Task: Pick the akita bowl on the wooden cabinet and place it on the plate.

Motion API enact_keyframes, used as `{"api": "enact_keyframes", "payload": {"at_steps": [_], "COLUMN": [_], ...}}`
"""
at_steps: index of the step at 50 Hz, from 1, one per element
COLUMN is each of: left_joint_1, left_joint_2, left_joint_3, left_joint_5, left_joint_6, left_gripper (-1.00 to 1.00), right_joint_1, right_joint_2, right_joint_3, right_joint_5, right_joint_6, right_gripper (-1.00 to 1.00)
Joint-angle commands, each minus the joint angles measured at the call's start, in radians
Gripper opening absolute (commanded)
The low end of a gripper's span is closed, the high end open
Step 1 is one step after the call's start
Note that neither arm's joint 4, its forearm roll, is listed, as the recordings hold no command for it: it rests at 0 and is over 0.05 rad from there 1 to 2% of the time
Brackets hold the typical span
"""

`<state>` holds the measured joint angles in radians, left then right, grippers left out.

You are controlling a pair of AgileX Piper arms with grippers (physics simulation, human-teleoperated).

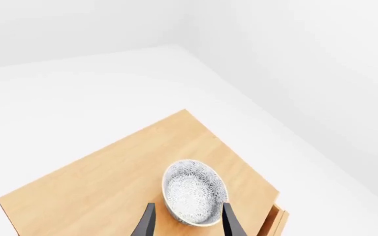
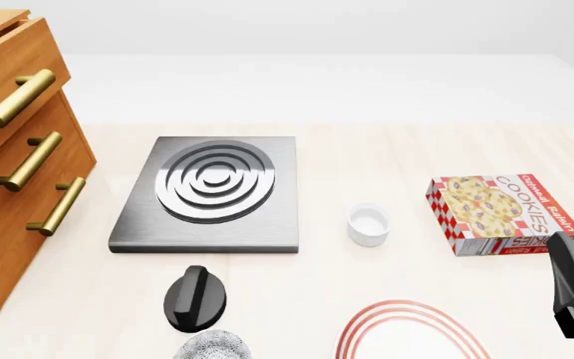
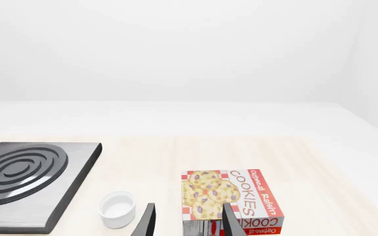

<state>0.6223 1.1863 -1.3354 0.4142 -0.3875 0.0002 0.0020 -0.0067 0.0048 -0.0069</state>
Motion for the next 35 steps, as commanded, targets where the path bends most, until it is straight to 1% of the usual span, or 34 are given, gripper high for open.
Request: {"api": "enact_keyframes", "payload": {"at_steps": [1,13,35], "left_joint_1": [0.004,-0.007,0.001], "left_joint_2": [0.027,0.053,0.116], "left_joint_3": [-0.004,-0.014,-0.020], "left_joint_5": [-0.017,-0.025,-0.060], "left_joint_6": [0.000,-0.001,-0.005], "left_gripper": [1.00,1.00,1.00], "right_joint_1": [0.000,0.000,0.000], "right_joint_2": [0.000,0.000,0.000], "right_joint_3": [0.000,0.000,0.000], "right_joint_5": [0.000,0.000,0.000], "right_joint_6": [0.000,0.000,0.000], "right_gripper": [1.00,1.00,1.00]}}
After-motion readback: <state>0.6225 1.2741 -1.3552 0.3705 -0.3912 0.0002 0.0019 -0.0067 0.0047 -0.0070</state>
